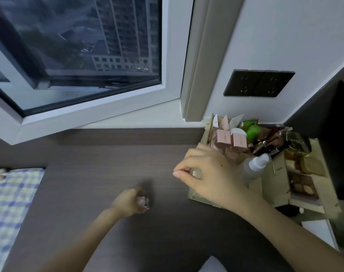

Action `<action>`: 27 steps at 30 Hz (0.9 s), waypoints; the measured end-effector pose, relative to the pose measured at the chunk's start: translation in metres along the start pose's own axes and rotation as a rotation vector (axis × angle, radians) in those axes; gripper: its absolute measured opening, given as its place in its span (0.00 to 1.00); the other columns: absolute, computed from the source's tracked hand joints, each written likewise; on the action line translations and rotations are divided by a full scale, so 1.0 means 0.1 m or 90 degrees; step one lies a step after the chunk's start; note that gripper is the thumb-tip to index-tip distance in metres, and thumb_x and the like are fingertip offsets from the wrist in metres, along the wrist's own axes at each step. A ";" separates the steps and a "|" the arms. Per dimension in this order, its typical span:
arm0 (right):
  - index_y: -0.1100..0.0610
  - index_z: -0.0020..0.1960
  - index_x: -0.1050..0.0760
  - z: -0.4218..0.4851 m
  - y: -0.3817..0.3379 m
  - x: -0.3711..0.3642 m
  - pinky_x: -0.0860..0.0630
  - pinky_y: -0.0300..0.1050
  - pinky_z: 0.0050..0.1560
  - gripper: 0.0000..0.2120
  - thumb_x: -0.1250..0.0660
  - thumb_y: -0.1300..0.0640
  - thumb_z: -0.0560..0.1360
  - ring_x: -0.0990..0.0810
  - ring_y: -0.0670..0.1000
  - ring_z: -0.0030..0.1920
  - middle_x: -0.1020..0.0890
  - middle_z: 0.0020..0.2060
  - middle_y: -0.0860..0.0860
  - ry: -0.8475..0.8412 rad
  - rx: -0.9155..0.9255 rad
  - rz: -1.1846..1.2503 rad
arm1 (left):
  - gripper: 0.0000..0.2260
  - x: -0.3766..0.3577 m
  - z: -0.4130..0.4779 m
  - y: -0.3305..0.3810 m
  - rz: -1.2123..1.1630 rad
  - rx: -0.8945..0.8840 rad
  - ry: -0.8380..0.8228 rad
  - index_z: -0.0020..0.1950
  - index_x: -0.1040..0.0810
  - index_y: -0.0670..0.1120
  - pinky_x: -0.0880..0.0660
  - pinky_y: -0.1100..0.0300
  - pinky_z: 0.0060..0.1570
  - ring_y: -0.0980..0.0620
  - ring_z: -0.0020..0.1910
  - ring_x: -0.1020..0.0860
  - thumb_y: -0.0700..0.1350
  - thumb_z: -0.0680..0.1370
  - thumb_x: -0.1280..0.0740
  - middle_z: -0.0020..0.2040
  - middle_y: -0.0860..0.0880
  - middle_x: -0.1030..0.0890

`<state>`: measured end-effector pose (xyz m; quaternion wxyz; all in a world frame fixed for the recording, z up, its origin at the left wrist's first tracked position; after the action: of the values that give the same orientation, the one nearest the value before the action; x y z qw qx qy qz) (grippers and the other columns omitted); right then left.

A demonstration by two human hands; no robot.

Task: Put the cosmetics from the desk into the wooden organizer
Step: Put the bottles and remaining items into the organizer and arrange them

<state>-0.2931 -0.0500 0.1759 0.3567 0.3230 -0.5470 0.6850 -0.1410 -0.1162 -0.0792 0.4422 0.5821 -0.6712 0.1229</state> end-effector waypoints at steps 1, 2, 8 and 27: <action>0.49 0.40 0.17 -0.02 0.02 -0.05 0.26 0.44 0.39 0.12 0.37 0.47 0.72 0.26 0.46 0.38 0.21 0.33 0.44 -0.007 -0.017 0.013 | 0.15 0.00 -0.01 -0.01 -0.004 -0.001 0.022 0.53 0.25 0.50 0.31 0.60 0.46 0.46 0.57 0.22 0.49 0.69 0.27 0.58 0.45 0.20; 0.49 0.40 0.17 -0.04 0.05 -0.09 0.25 0.46 0.39 0.09 0.35 0.49 0.72 0.25 0.46 0.39 0.21 0.34 0.44 -0.011 -0.031 0.026 | 0.11 -0.03 -0.01 -0.04 -0.026 -0.008 0.046 0.45 0.28 0.53 0.33 0.60 0.41 0.45 0.55 0.21 0.49 0.69 0.27 0.55 0.45 0.19; 0.50 0.42 0.17 -0.26 0.12 -0.27 0.25 0.43 0.42 0.04 0.31 0.54 0.72 0.24 0.44 0.39 0.20 0.36 0.44 -0.029 -0.072 0.068 | 0.15 0.02 -0.04 -0.10 -0.160 -0.009 0.159 0.43 0.21 0.45 0.30 0.58 0.37 0.47 0.44 0.18 0.54 0.66 0.27 0.41 0.46 0.15; 0.49 0.60 0.25 -0.66 0.46 0.89 0.26 0.34 0.45 0.19 0.28 0.48 0.70 0.24 0.40 0.45 0.20 0.48 0.42 0.165 -0.226 0.053 | 0.15 1.73 -1.38 2.73 -0.321 -0.576 0.131 0.48 0.28 0.58 0.22 0.60 0.47 0.59 0.42 0.19 0.54 0.65 0.27 0.46 0.57 0.17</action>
<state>-0.3827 0.0195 0.2132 0.4469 0.1412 -0.6214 0.6279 -0.3099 -0.0585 0.2236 0.7287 0.4615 -0.4491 -0.2329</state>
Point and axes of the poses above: each hand's wrist, its own z-axis towards the middle knuckle, its own x-axis out of the back of the hand, y = z × x, the point moved 10 cm from there along z, towards the middle knuckle
